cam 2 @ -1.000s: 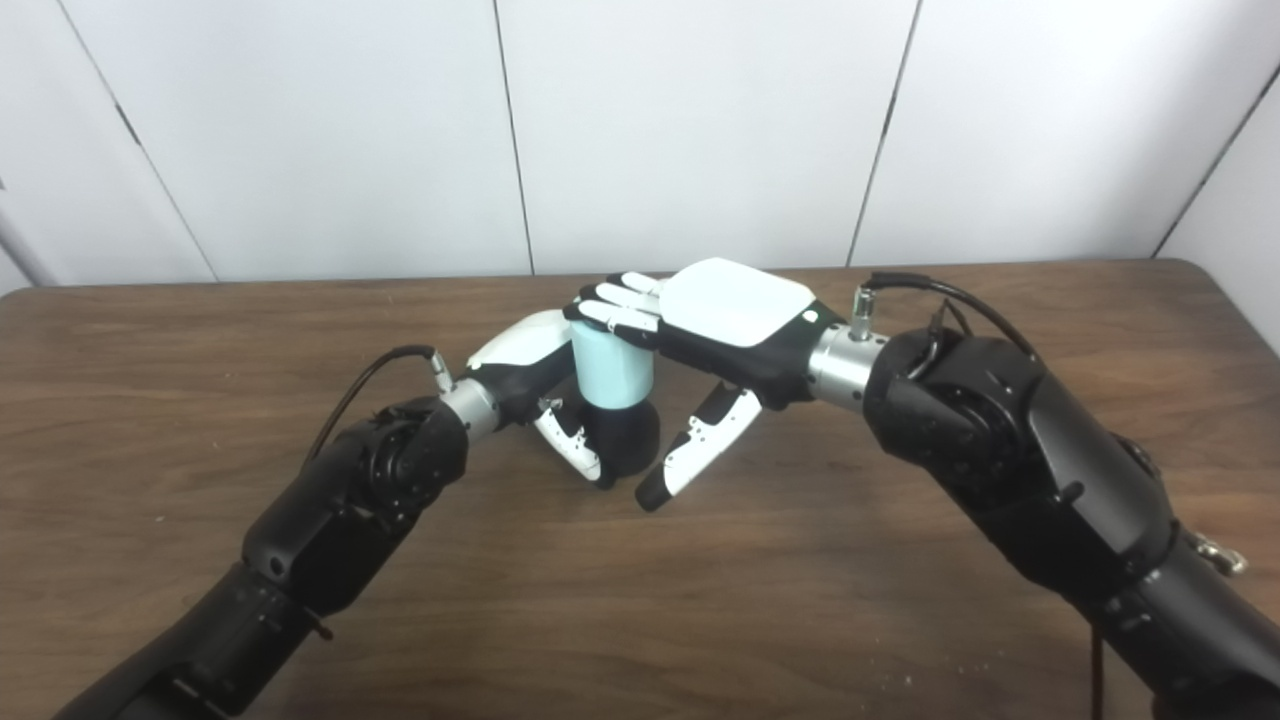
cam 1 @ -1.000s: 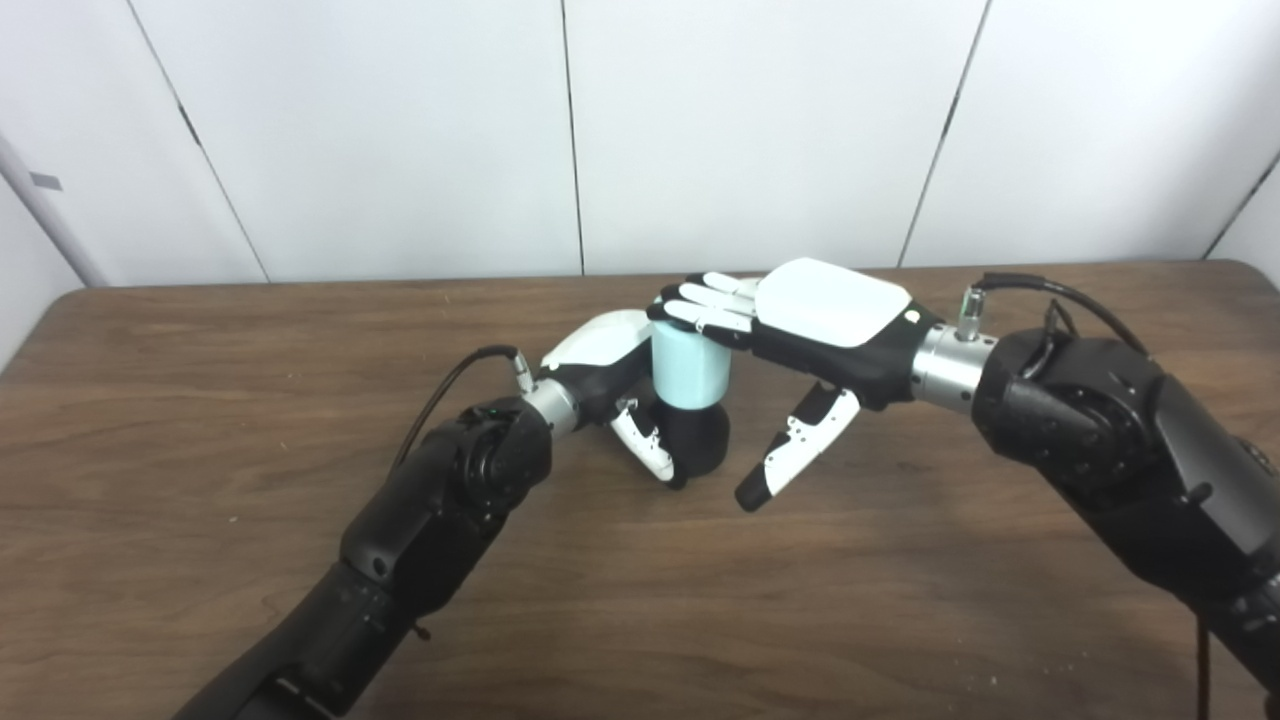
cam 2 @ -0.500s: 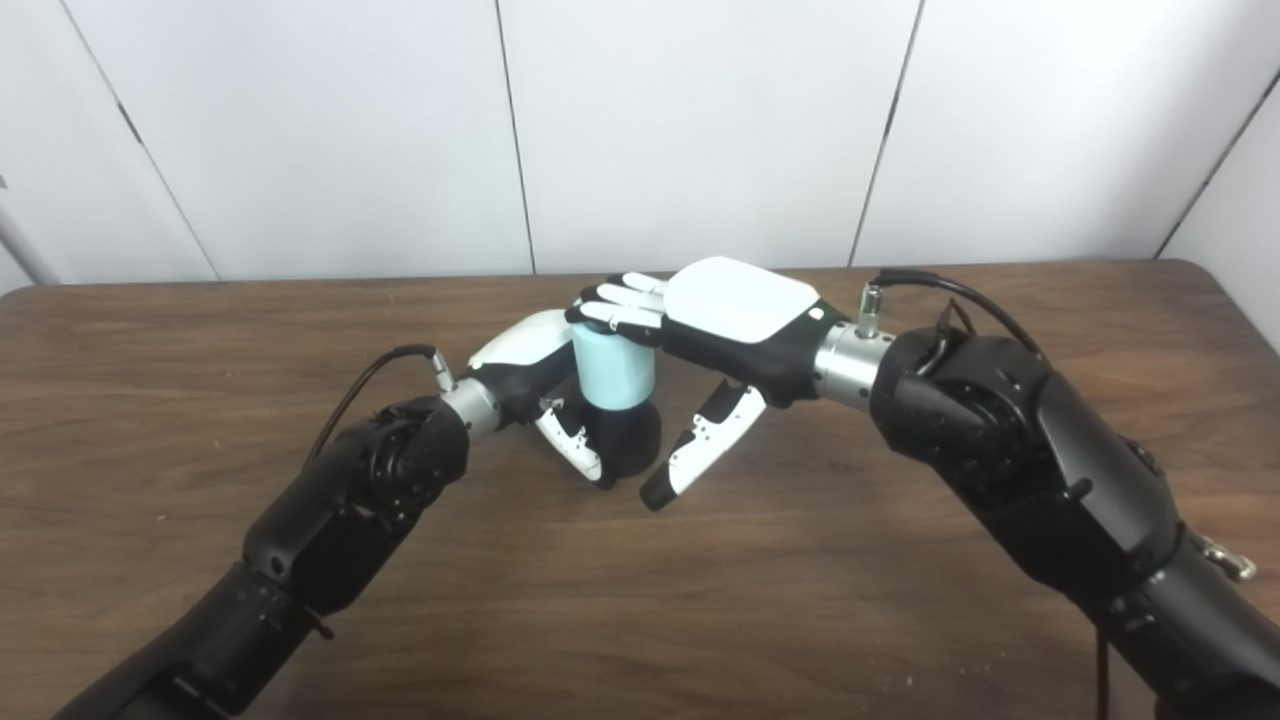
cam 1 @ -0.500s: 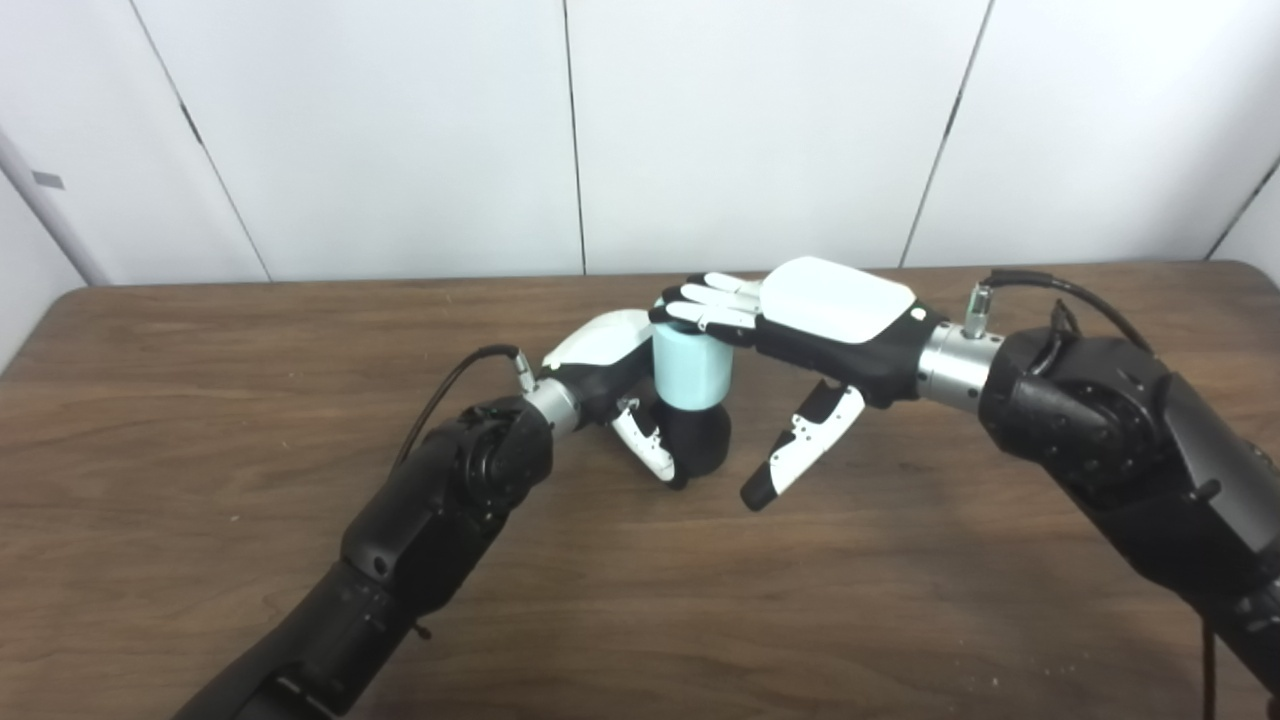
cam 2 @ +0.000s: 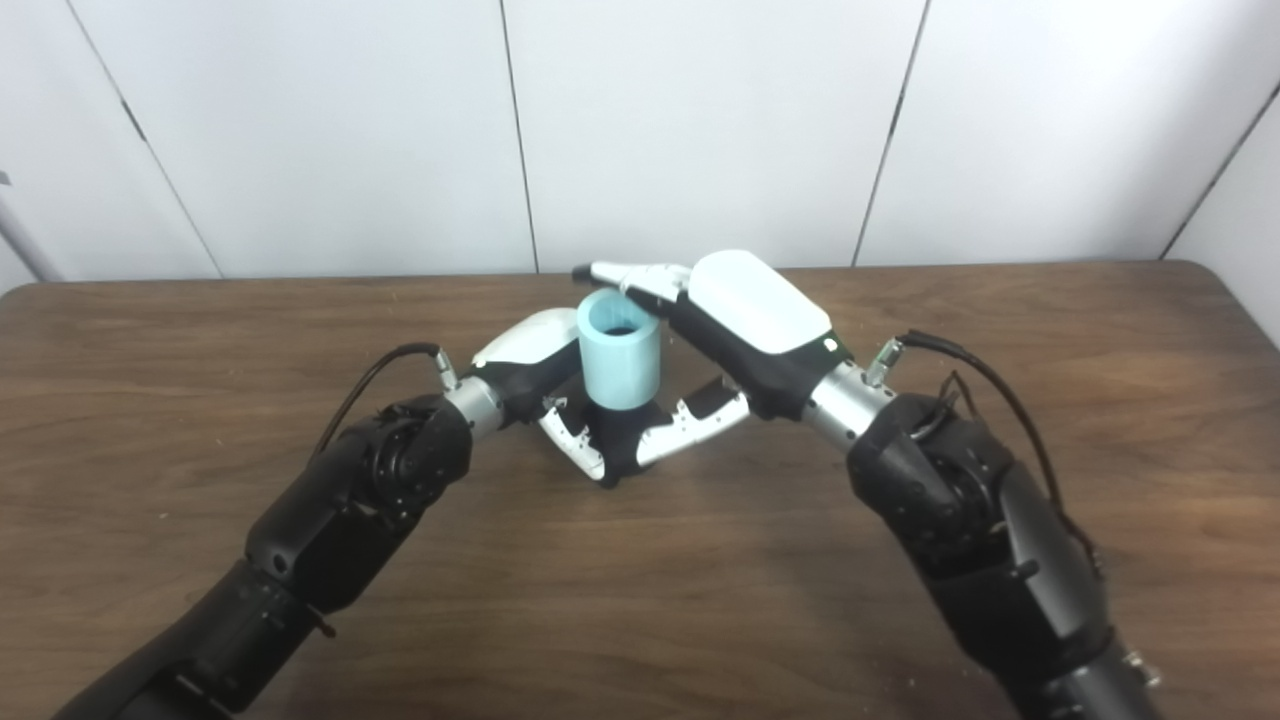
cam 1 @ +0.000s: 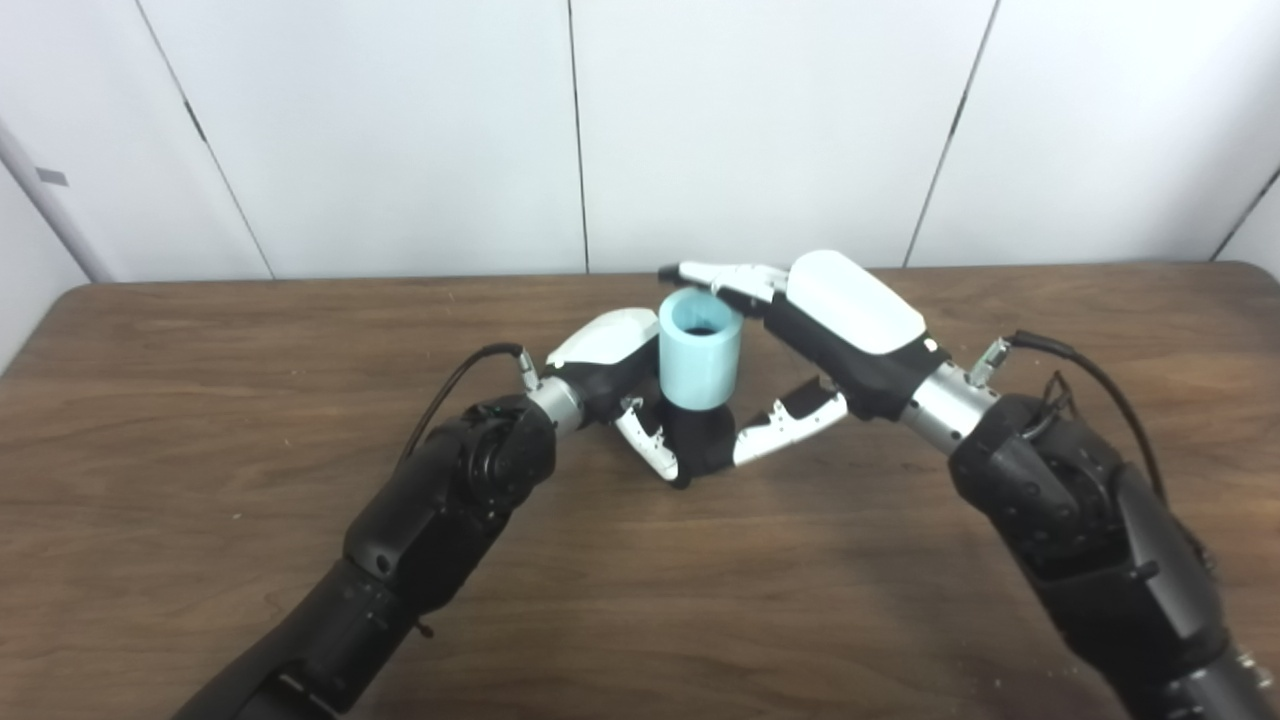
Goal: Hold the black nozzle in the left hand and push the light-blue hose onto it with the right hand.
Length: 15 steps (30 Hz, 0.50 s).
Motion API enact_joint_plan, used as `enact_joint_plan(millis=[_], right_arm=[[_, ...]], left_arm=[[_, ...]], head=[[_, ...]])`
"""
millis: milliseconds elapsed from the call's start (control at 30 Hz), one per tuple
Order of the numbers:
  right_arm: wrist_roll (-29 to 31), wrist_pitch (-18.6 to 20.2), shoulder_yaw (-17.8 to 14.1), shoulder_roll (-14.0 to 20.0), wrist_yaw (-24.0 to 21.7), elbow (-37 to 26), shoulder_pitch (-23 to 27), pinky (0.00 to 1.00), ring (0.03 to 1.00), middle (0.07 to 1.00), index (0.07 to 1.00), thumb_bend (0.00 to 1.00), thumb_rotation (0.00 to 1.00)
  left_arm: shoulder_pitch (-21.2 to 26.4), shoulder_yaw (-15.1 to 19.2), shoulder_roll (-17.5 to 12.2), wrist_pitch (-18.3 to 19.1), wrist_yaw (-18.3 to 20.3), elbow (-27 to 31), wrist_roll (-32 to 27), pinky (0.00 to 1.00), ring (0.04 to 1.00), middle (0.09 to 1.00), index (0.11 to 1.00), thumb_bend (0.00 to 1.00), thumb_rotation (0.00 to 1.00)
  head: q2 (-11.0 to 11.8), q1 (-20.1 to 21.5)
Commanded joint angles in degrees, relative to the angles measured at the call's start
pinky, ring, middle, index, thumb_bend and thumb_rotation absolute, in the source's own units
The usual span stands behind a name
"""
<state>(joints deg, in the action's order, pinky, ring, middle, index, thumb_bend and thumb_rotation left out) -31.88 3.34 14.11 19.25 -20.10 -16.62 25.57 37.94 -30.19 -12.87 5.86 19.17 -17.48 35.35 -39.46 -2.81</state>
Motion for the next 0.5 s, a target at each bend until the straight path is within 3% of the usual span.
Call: enact_joint_plan(millis=[0,167,467], right_arm=[[0.97,1.91,-2.4,-0.67,1.54,-2.18,1.06,0.7,0.855,0.923,0.971,0.71,0.35],[4.5,4.22,-5.63,-2.62,1.57,-2.26,0.13,0.67,0.861,0.955,0.999,0.76,0.31],[12.77,11.48,-10.02,-3.73,0.78,-4.6,-4.67,0.73,0.881,0.984,1.0,0.82,0.26]], left_arm=[[-1.84,-1.36,-1.0,1.66,3.01,-3.07,1.02,0.83,0.613,0.521,0.458,0.52,0.0],[-1.73,-1.6,-0.72,2.16,3.2,-3.2,1.2,0.84,0.62,0.52,0.46,0.52,0.0],[-1.89,-1.12,-1.02,1.94,3.08,-2.81,0.73,0.83,0.618,0.519,0.46,0.52,0.0]], head=[[0.01,0.0],[0.21,-0.15],[0.76,-0.79]])
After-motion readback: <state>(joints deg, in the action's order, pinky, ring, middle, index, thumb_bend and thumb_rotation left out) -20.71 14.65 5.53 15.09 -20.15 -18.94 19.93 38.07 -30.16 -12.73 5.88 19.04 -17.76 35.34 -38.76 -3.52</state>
